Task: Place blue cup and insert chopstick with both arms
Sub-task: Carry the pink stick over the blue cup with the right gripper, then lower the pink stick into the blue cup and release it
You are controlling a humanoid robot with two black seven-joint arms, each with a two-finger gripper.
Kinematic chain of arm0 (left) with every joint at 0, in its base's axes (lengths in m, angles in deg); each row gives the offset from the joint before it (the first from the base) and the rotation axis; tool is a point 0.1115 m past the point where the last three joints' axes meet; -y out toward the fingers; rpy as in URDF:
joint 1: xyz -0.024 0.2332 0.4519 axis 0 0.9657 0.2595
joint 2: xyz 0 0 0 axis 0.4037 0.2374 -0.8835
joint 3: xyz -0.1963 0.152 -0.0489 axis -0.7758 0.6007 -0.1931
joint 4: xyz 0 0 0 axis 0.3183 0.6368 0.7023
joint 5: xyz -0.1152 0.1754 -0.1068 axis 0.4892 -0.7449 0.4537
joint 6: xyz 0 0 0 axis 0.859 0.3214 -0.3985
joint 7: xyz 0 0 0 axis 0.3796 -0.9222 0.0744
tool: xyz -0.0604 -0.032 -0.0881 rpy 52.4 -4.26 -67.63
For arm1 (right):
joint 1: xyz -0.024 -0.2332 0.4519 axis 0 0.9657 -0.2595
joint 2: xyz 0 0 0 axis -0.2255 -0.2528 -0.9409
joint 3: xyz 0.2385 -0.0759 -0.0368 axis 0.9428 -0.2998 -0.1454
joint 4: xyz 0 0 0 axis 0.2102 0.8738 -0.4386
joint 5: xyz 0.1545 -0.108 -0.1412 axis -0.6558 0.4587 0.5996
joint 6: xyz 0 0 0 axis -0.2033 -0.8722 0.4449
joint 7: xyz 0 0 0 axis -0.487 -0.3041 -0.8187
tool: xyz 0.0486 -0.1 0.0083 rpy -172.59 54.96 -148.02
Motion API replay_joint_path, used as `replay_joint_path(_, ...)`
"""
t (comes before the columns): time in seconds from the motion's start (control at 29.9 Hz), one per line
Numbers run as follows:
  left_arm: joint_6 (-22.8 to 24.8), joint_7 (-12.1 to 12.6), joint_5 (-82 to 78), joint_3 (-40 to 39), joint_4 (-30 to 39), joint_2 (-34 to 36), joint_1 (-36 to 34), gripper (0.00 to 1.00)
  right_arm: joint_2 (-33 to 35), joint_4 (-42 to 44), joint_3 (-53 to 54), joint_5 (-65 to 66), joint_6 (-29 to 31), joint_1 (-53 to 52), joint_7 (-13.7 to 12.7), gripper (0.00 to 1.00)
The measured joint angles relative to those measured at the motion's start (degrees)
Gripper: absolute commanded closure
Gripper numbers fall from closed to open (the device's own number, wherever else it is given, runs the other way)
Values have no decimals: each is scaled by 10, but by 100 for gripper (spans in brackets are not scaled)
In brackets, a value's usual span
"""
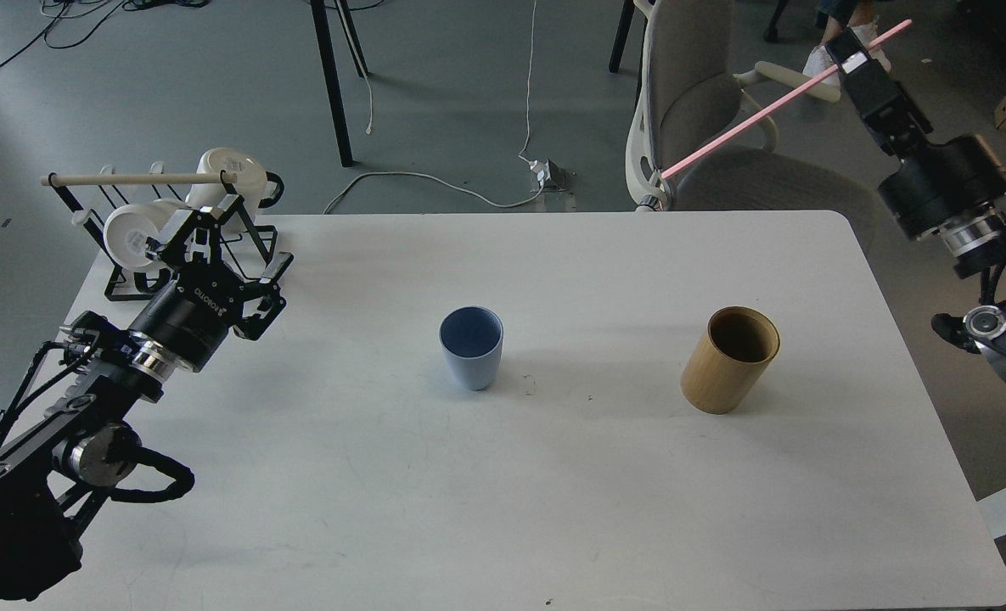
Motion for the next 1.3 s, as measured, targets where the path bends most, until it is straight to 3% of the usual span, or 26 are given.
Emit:
replay_joint_path(0.2,0,0,1,-1,-4,4,8,6,-180,120,-189,4,0,-148,0,100)
replay_joint_path(0.5,0,0,1,-1,-4,2,18,6,-308,221,-322,8,0,-219,0,100)
replay_joint_path(1.3,0,0,1,-2,-4,-4,18,6,-355,242,-406,18,0,-211,0,100)
